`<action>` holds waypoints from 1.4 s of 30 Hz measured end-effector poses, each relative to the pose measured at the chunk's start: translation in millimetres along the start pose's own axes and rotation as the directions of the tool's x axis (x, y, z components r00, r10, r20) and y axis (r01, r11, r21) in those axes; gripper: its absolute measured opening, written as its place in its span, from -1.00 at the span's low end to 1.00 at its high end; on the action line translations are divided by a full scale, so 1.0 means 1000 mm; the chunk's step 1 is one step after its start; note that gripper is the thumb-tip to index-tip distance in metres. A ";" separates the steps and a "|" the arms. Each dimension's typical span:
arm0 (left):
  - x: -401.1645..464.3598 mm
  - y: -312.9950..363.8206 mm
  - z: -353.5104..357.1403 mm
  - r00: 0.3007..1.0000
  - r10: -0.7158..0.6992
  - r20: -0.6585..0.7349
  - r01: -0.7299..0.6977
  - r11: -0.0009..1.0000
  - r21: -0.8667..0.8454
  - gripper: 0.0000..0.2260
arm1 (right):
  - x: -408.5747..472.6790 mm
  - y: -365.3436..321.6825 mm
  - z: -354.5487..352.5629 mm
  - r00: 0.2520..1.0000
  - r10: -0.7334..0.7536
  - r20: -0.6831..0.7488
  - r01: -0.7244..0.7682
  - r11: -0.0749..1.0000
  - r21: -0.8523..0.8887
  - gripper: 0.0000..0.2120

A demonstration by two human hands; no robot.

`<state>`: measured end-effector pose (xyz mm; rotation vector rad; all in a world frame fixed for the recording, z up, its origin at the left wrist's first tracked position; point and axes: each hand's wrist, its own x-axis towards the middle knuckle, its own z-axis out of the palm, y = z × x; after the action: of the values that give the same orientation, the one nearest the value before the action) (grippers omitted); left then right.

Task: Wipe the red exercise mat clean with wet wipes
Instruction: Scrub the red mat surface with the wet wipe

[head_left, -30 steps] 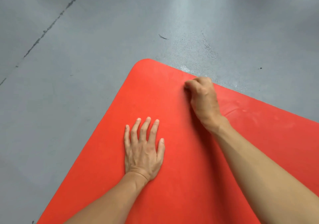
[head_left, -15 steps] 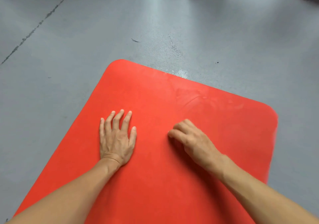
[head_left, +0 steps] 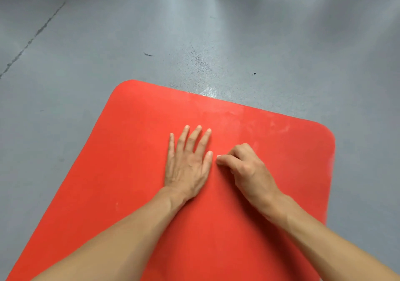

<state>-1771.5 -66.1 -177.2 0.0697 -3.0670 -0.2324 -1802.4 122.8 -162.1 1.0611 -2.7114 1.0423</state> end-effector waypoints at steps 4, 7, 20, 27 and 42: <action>0.003 0.002 0.009 0.999 -0.001 0.037 -0.002 0.997 0.072 -0.47 | 0.067 0.058 -0.011 0.985 0.084 -0.153 -0.108 0.982 -0.155 -0.75; 0.004 0.003 0.005 0.998 -0.012 0.058 0.008 0.998 0.070 -0.47 | 0.103 0.081 -0.011 0.891 0.355 -0.284 -0.395 0.913 -0.098 -0.85; 0.005 0.005 0.002 0.997 0.003 0.071 -0.009 0.997 0.079 -0.46 | 0.109 0.071 -0.009 0.941 0.276 -0.198 -0.301 0.947 -0.113 -0.85; 0.005 0.006 0.001 0.997 0.015 0.076 -0.022 0.995 0.094 -0.47 | 0.040 0.021 -0.002 0.942 0.291 -0.166 -0.300 0.953 -0.032 -0.84; 0.003 0.002 0.005 0.998 0.038 0.050 -0.041 0.997 0.067 -0.47 | -0.020 -0.011 -0.002 0.990 0.140 -0.031 -0.141 0.990 -0.024 -0.86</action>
<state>-1774.6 -63.4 -181.7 0.0071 -3.1207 -0.1295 -1780.7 129.8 -159.5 0.8549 -2.8026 1.0290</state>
